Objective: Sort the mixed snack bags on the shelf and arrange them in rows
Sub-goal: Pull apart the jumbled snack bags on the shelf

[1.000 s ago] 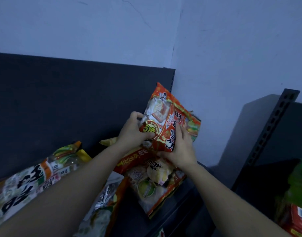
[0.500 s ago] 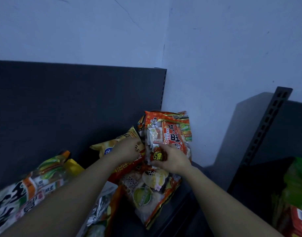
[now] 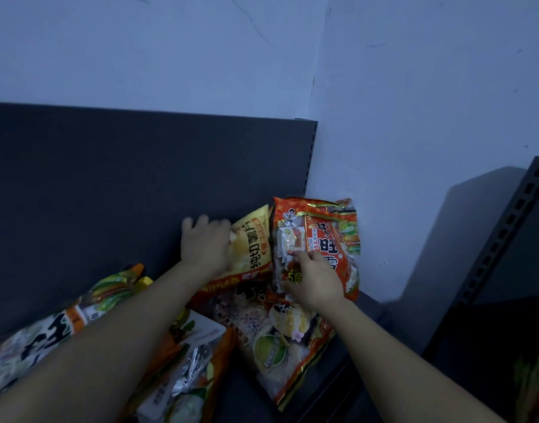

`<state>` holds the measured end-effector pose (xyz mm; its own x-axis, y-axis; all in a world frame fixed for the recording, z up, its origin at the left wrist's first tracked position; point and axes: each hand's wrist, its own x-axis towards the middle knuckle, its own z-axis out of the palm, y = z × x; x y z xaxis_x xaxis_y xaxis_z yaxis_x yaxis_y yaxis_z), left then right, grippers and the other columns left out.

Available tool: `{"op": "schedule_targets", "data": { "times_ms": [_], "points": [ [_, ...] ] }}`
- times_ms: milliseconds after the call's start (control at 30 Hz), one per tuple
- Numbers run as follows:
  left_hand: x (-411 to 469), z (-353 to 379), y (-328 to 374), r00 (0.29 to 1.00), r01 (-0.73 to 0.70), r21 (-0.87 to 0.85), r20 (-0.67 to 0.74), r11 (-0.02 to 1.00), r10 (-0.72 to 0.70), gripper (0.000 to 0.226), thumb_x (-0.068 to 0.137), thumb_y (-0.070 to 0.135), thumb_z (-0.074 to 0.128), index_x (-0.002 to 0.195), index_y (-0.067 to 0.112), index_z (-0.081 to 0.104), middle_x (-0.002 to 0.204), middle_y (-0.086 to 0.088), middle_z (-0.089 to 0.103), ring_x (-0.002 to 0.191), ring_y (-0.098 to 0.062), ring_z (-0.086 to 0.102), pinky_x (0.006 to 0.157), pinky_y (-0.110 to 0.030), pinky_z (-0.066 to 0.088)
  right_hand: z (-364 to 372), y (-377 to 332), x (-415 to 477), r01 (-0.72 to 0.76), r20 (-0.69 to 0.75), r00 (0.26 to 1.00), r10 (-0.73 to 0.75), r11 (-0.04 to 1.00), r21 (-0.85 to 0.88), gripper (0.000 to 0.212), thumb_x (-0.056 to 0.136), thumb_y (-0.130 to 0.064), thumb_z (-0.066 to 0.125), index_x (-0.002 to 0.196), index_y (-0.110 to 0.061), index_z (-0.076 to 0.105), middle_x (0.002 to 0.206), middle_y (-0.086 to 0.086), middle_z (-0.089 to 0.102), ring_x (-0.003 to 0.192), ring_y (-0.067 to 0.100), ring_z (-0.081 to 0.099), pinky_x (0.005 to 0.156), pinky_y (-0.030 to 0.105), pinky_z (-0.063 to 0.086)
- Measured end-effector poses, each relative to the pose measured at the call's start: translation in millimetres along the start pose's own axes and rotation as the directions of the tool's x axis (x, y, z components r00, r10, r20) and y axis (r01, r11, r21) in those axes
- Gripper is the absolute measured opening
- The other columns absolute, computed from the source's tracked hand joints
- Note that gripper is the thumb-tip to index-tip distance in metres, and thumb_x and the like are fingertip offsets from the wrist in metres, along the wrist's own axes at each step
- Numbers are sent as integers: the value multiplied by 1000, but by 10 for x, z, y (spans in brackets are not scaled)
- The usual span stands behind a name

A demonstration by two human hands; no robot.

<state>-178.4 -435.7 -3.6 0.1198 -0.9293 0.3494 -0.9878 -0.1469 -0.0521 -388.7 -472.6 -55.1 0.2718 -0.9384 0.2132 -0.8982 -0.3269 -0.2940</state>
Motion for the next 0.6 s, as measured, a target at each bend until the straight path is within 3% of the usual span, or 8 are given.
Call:
{"op": "schedule_targets", "data": {
  "times_ms": [133,233,300,367,400,467,533,600],
  "points": [
    [-23,-308,-116,954,-155,114,-240,981,179,40,83,24,61,121,24,51,114,8,59,115,-20,43,108,-45,10,-95,-250,40,130,-236,967,-100,985,116,97,78,-42,77,151,-24,15,153,8,25,137,27,34,94,42,50],
    [-99,-444,-249,885,-300,215,-301,929,356,36,80,17,60,115,22,56,105,7,62,110,-21,48,110,-49,14,-202,-504,69,204,-407,896,-176,979,25,114,72,-44,80,154,-23,5,161,10,9,147,28,16,113,47,30],
    [-158,-453,-399,793,-400,292,-365,869,488,37,72,11,63,108,21,62,96,6,65,101,-22,55,108,-51,23,-232,-635,92,266,-378,877,-298,955,-135,116,69,-50,80,155,-24,7,161,7,15,149,25,10,118,50,13],
    [-232,-442,-574,759,-455,319,-349,831,549,46,64,11,68,108,21,64,95,7,65,99,-21,58,106,-48,23,-212,-746,106,297,-260,903,-343,934,-200,113,68,-58,76,154,-25,10,152,0,35,147,22,20,118,52,2],
    [-276,-423,-655,771,-464,318,-315,827,554,53,62,11,70,114,22,63,101,7,65,105,-20,58,107,-47,20,-195,-794,106,299,-222,915,-336,936,-185,106,69,-61,74,151,-25,19,143,-2,44,141,20,32,117,50,3],
    [-401,-376,-800,827,-431,254,-274,866,492,71,65,11,72,132,24,53,130,4,56,128,-19,44,113,-45,12,-179,-883,89,301,-207,927,-314,949,-92,82,70,-60,73,138,-26,41,125,-5,53,123,18,48,112,44,20],
    [-552,-325,-941,901,-326,110,-266,939,344,83,73,17,74,146,26,35,155,1,29,144,-19,18,117,-44,8,-172,-971,62,302,-213,931,-296,953,-1,68,69,-57,75,123,-24,51,112,-3,56,109,20,54,96,40,38],
    [-714,-276,-1059,943,-229,-15,-250,973,219,87,79,29,74,150,27,24,161,3,11,147,-21,9,116,-46,17,-155,-1063,18,318,-200,930,-310,948,12,65,69,-56,76,119,-23,52,109,-1,55,104,21,54,86,38,44]
  ]
}}
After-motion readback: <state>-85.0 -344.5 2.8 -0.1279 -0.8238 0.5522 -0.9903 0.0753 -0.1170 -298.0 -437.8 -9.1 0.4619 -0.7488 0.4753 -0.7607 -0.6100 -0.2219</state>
